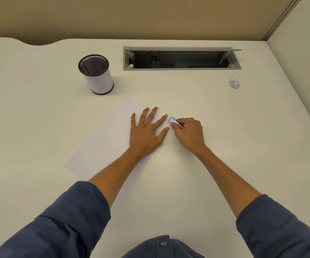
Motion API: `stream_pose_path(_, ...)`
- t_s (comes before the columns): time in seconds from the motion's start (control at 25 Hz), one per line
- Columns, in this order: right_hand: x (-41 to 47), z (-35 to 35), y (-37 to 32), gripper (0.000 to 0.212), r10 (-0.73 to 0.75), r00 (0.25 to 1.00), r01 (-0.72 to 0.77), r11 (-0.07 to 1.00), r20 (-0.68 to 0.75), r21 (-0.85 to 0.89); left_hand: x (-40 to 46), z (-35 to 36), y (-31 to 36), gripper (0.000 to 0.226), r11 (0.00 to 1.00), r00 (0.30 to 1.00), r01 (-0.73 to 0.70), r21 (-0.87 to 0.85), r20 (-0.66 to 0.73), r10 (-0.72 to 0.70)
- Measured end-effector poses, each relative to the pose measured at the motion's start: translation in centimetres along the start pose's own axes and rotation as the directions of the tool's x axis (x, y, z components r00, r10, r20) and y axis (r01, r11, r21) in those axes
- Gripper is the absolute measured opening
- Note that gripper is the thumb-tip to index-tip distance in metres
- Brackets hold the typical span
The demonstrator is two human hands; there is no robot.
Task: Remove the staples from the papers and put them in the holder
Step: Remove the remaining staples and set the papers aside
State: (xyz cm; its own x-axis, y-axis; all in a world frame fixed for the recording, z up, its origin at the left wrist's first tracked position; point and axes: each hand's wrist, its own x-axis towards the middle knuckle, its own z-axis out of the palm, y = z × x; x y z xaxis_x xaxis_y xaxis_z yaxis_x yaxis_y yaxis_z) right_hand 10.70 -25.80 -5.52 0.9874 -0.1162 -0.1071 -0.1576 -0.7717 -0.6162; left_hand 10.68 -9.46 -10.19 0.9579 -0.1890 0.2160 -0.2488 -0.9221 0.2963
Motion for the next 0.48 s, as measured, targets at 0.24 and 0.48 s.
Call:
stream_pose_path(0.24, -1.2, -0.5, -0.3, 0.029, -0.200, 0.980, 0.189, 0.944, -0.017, -0.269, 0.0, -0.1, 0.1, 0.051, 1.000, 1.000, 0.008, -0.029, 0.001, -0.008)
stream_pose_path(0.48, -1.1, 0.3, 0.2, 0.026, -0.344, 0.939, 0.300, 0.848, -0.022, -0.437, 0.1, 0.0, 0.0, 0.049, 1.000, 1.000, 0.002, -0.023, -0.011, -0.002)
